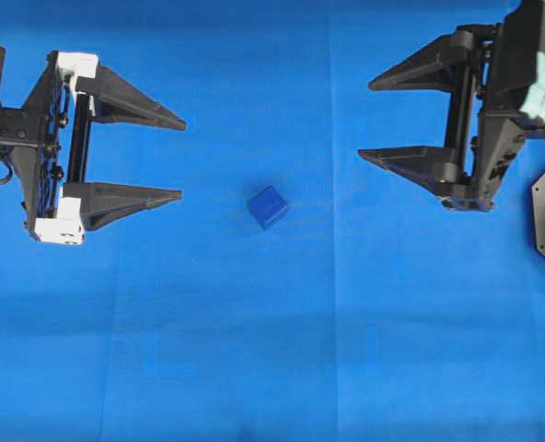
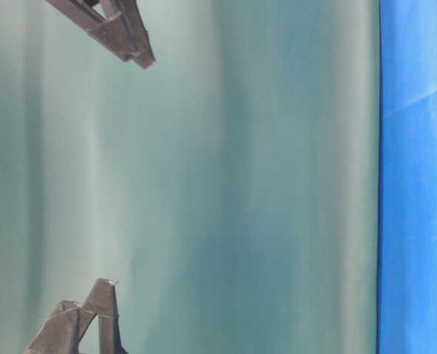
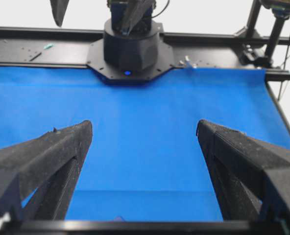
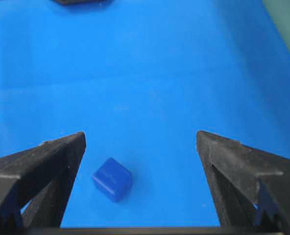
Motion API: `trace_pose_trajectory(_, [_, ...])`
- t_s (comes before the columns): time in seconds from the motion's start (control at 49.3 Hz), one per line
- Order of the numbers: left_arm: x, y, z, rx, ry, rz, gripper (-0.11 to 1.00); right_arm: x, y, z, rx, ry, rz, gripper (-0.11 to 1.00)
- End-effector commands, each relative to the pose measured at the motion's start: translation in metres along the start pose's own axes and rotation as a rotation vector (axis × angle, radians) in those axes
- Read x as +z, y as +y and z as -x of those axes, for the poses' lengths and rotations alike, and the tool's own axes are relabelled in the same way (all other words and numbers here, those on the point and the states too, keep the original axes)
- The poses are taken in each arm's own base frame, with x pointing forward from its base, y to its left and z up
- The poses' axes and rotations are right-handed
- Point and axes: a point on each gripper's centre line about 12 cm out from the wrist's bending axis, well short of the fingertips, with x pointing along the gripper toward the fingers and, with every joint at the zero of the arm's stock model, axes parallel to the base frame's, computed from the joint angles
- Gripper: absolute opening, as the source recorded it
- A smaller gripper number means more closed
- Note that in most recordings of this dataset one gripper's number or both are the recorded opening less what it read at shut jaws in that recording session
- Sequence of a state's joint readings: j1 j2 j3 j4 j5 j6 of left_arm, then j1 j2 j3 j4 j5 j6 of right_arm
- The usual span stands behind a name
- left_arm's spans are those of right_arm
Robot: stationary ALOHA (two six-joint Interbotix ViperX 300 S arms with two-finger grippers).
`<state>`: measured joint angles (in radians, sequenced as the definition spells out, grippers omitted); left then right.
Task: Handover the blue block to the right arm after grasping it with the left arm, then place it in the designated position.
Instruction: 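Open the right gripper and retract it to the right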
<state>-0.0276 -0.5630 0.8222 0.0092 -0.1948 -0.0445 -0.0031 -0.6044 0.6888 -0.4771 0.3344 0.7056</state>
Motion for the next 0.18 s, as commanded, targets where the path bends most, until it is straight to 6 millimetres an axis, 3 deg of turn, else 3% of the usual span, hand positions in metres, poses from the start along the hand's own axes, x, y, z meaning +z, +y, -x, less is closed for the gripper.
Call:
trace_pose_trajectory(0.0, [0.0135, -0.0009, 0.0028, -0.003, -0.041, 0.001, 0.93, 0.0052, 0.002, 0.0025, 0.008, -0.017, 0.002, 0.94])
trace_pose_trajectory(0.162, [0.014, -0.001, 0.0032, -0.003, -0.043, 0.001, 0.93, 0.004, 0.0022, 0.0001, 0.008, -0.012, 0.003, 0.94])
